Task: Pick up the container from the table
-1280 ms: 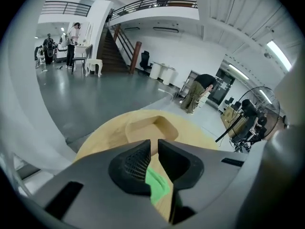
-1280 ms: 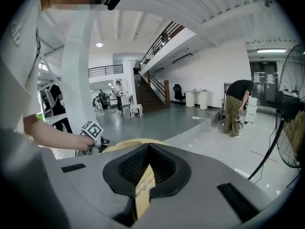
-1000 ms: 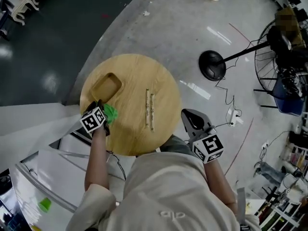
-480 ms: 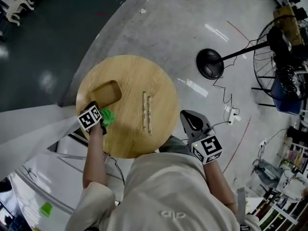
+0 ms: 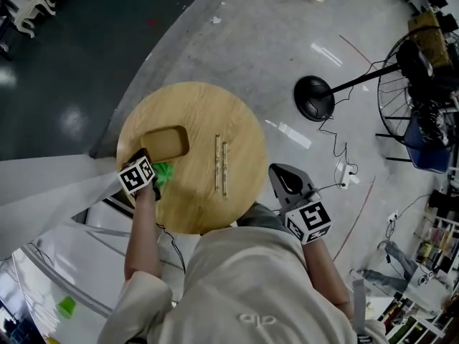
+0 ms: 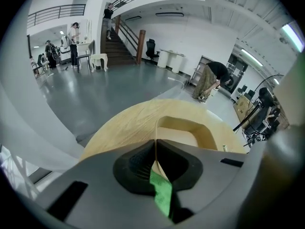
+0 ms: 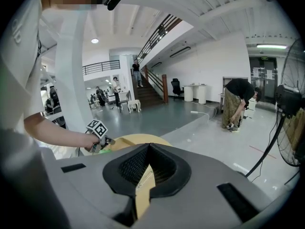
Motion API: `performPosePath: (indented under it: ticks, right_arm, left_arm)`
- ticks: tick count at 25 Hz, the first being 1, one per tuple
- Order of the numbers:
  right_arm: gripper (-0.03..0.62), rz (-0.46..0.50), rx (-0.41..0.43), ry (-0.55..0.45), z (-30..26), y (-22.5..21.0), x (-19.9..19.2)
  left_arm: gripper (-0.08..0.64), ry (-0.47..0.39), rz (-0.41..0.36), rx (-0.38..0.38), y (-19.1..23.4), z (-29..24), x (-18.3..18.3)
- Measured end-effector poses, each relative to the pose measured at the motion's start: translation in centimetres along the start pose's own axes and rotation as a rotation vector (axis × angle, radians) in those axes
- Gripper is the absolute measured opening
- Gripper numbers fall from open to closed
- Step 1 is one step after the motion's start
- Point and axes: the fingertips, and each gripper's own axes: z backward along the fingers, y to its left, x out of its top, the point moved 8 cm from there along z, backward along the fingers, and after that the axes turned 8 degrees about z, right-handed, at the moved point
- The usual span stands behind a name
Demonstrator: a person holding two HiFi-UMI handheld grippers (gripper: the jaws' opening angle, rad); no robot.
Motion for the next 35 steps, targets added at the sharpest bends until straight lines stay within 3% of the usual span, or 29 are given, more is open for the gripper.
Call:
performPosePath:
  ticks: [19,28,35]
  right_arm:
    - [0.023,0.062,0.057,-0.116,1.9,6.5,1.9]
    - [0.024,0.1,0.136,-0.179,1.6,10.1,4.0]
    - [0.023,0.129,0.222,-0.221,-0.5,12.5,6.1]
  left_arm:
    - [0.029,-0.182,-0.142,-0.189,-2.8,12.3,-0.2]
    - [0.029,-0.322,-0.207,-0.19,-2.9,21.6,-0.8]
    - [0.029,-0.429,-0.178,-0.169,-1.8,26.8,-0.9]
